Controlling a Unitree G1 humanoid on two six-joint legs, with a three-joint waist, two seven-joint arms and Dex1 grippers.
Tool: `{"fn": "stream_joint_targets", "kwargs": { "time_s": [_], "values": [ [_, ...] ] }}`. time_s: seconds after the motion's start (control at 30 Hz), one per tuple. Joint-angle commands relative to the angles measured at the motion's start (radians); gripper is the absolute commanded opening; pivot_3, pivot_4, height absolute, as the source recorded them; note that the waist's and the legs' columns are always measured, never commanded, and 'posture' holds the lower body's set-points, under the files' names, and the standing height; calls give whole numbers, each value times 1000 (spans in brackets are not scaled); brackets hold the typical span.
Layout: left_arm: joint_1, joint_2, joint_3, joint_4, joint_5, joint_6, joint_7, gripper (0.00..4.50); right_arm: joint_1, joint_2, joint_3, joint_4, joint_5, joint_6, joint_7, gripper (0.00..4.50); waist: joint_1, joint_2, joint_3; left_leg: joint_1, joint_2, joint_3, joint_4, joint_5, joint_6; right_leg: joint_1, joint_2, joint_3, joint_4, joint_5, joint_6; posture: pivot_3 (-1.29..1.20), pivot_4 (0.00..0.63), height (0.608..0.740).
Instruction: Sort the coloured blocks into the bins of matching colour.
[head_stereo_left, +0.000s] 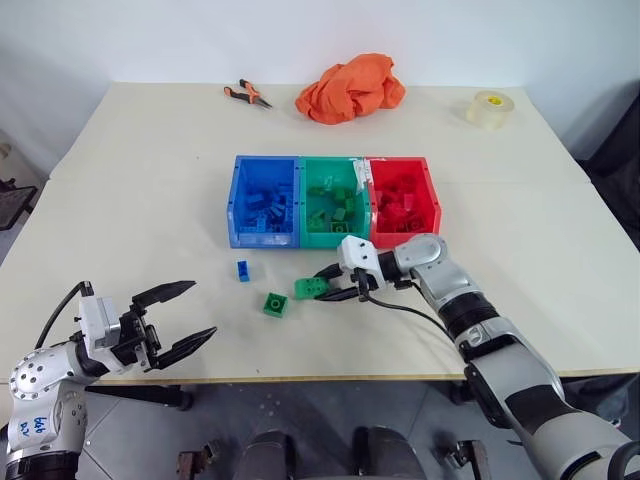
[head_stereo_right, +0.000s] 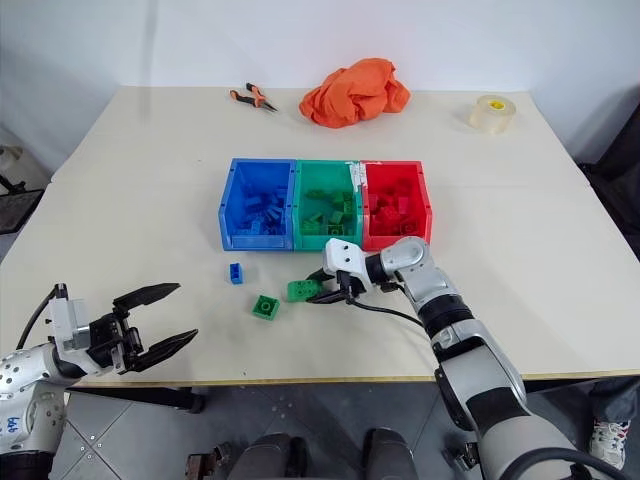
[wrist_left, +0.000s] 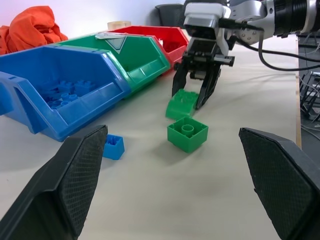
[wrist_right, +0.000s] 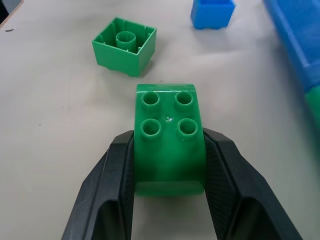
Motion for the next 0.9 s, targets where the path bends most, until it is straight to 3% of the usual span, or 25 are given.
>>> {"fn": "stream_joint_targets", "kwargs": {
  "time_s": [0.03,0.17,0.4,0.53,0.7,0.9],
  "values": [
    [-21,-1,-1,-2,-8,-3,2,4500,23,-35,-58,-159,64,100,-19,1453,-1,0,0,0,0,0,0,0,0,0,0,0,0,0,0,0,150,740],
    [-59,-3,-17,22,-2,0,-1,4500,-8,-75,-136,-216,85,174,-119,1453,-1,0,0,0,0,0,0,0,0,0,0,0,0,0,0,0,150,740],
    [-125,-1,-38,86,9,-13,-18,4500,-187,-90,-159,58,5,78,-271,1453,-5,0,0,0,0,2,-1,0,0,-1,1,-1,1,0,0,0,150,740],
    [-153,-3,-45,120,16,-25,-30,4500,-266,-67,-157,190,-31,5,-325,2816,-9,0,0,0,0,4,-1,0,0,-4,1,-2,2,0,0,0,150,740],
    [-173,-3,-43,156,18,-44,-47,4500,-267,-66,-171,188,-19,-48,-307,4462,-8,0,0,-1,0,5,0,0,0,-7,1,-2,9,0,0,0,150,740],
    [-178,5,-34,194,15,-57,-74,4500,-139,-132,-196,-60,70,24,-177,4462,-1,0,0,-1,0,5,0,0,0,-7,1,-2,9,0,0,0,150,740]
  ]
}}
